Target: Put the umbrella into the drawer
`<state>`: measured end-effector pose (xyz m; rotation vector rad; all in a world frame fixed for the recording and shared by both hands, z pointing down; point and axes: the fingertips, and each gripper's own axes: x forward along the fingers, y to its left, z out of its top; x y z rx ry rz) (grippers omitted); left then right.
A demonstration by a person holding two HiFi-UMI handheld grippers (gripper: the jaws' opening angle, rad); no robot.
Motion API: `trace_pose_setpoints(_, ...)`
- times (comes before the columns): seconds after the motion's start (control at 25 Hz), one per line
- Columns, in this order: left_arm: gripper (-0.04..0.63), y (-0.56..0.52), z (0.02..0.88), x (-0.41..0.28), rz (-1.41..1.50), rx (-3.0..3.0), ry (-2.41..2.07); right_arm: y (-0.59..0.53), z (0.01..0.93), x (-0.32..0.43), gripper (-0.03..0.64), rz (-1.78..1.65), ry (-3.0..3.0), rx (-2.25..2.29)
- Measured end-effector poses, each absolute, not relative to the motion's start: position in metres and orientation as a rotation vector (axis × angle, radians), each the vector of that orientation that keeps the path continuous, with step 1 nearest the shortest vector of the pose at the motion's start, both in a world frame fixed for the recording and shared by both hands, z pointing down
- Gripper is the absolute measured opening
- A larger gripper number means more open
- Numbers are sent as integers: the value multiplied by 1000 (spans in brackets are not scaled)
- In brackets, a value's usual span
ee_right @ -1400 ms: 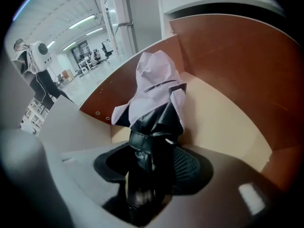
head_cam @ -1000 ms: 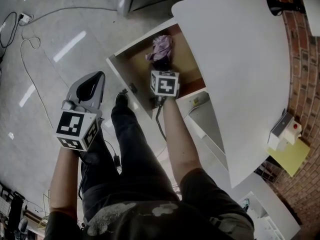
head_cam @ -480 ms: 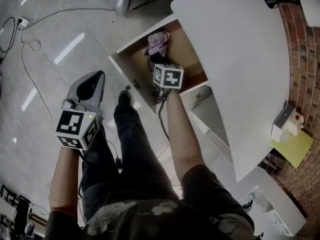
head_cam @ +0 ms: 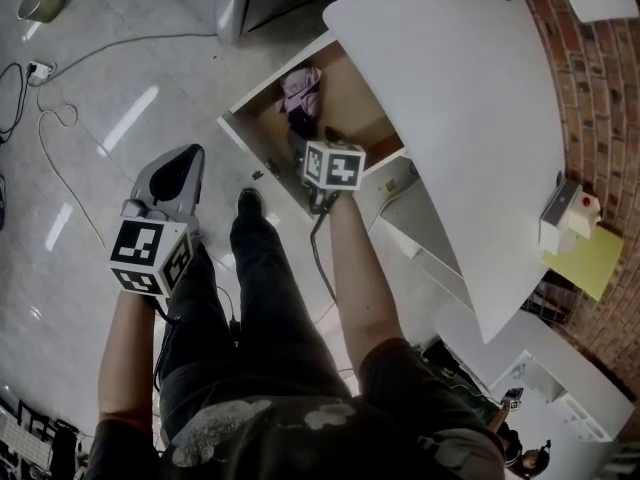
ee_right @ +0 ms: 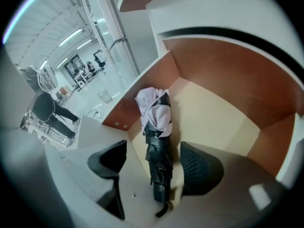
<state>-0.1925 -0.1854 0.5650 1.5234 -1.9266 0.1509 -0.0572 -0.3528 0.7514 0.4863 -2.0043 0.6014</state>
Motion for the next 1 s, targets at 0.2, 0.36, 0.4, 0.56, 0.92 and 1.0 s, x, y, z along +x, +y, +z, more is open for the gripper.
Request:
trace_pose_setpoints(0.2, 11, -174, 541, -199, 155, 1579, -1917, -348, 702, -57, 350, 596, -2063, 533)
trace_pose_setpoints(0.36, 11, -156, 529, -202, 153, 1616, -1897, -336, 661, -59, 350, 599, -2122, 583)
trace_pose_setpoints(0.4, 11, -152, 526, -202, 153, 1625, -1886, -333, 651, -60, 350, 603, -2138, 598)
trace_pose_setpoints(0.56, 11, -142, 504, -205, 168, 1677, -1862, -320, 614, -58, 350, 630, -2189, 670)
trace_pose_setpoints(0.92, 11, -108, 446, -201, 182, 1840, -1831, -268, 512, -47, 336, 622, -2363, 842)
trace_pose_setpoints(1.0, 11, -96, 440, -193, 177, 1858, -1799, -254, 493, -39, 313, 614, -2385, 887)
